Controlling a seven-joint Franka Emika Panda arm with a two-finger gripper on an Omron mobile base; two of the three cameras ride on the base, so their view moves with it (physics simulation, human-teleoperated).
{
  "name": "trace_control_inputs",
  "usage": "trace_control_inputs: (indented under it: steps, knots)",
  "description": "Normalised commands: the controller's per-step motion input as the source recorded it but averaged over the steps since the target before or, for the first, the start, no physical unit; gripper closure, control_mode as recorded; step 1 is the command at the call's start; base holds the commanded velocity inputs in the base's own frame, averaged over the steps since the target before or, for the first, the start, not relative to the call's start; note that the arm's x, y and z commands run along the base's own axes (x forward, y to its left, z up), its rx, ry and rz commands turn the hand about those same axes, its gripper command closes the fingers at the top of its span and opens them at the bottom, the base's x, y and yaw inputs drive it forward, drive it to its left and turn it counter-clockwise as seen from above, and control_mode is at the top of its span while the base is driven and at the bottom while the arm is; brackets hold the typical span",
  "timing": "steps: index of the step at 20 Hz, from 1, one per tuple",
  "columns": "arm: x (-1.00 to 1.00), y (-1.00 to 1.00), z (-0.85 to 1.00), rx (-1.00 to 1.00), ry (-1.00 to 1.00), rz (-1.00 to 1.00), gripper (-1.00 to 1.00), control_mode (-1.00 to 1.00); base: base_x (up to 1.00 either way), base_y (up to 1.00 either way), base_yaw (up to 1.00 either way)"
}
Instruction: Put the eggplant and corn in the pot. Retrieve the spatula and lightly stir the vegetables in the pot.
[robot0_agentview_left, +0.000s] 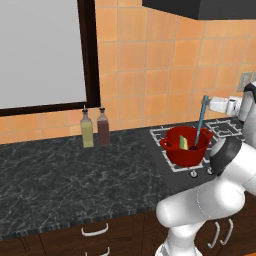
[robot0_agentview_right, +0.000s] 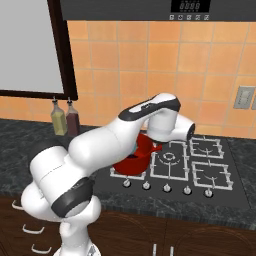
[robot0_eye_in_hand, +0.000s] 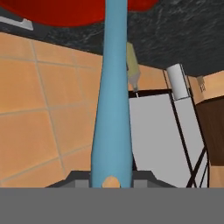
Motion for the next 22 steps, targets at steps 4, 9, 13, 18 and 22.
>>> trace_control_inputs:
  steps: [4, 9, 13, 18, 22]
  knots:
    - [0.0, 0.0, -0.01, 0.01, 0.0, 0.02, 1.0, -1.0, 0.0, 0.0, 0.0]
    - [0.0, 0.25, 0.0, 0.11, 0.0, 0.0, 1.0, -1.0, 0.0, 0.0, 0.0]
    - [0.0, 0.35, 0.0, 0.14, -0.02, 0.01, 1.0, -1.0, 0.0, 0.0, 0.0]
    - [0.0, -0.05, 0.0, 0.09, -0.03, 0.01, 1.0, -1.0, 0.0, 0.0, 0.0]
    - [0.0, -0.33, -0.01, 0.08, 0.0, 0.04, 1.0, -1.0, 0.0, 0.0, 0.0]
